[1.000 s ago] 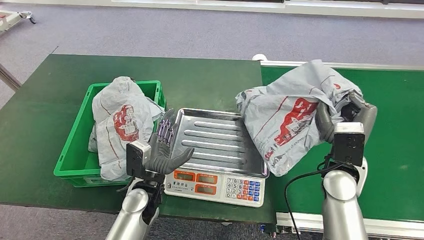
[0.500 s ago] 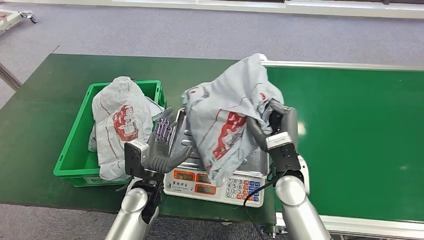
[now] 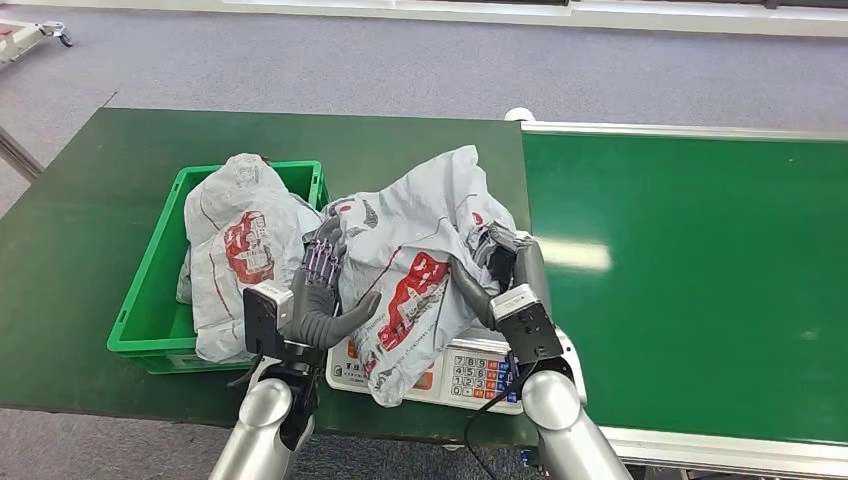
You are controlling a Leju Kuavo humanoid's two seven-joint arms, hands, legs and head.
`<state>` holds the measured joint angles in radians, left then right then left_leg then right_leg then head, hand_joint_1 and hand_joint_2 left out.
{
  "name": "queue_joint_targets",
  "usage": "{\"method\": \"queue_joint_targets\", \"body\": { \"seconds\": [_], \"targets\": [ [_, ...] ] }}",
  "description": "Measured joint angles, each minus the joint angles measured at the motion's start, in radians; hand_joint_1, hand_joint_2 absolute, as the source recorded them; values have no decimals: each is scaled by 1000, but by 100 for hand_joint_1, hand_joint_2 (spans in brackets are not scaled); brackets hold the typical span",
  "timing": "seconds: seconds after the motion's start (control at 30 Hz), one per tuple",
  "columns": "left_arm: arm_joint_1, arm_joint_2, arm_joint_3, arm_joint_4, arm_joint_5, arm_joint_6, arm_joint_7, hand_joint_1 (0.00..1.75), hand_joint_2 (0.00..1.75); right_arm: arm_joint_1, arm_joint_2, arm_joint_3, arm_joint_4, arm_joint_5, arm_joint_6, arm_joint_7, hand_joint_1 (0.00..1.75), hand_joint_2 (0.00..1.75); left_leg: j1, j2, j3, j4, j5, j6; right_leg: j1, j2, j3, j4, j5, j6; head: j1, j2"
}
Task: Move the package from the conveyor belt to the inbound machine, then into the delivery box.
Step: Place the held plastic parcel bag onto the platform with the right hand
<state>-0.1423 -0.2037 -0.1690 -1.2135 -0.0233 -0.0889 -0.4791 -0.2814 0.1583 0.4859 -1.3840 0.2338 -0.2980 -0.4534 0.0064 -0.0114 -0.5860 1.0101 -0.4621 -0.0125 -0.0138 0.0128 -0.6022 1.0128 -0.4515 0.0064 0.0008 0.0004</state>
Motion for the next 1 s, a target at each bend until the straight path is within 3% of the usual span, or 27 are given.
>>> {"method": "queue_joint_targets", "body": {
  "seconds": [0.27,0.87,1.0],
  "targets": [
    [3,2,0,-1,-17,0,0,0,175,49,-9,-27,0,-190,149,6,0,175,0,0,0,0,0,0,0,0,0,0,0,0,0,0],
    [4,3,0,-6,-20,0,0,0,175,72,-23,-61,-2,-205,162,1,0,175,0,0,0,0,0,0,0,0,0,0,0,0,0,0],
    [3,5,0,-6,-77,23,5,0,175,79,-24,-82,-2,-307,236,3,0,175,0,0,0,0,0,0,0,0,-1,0,0,0,0,0]
  ]
}}
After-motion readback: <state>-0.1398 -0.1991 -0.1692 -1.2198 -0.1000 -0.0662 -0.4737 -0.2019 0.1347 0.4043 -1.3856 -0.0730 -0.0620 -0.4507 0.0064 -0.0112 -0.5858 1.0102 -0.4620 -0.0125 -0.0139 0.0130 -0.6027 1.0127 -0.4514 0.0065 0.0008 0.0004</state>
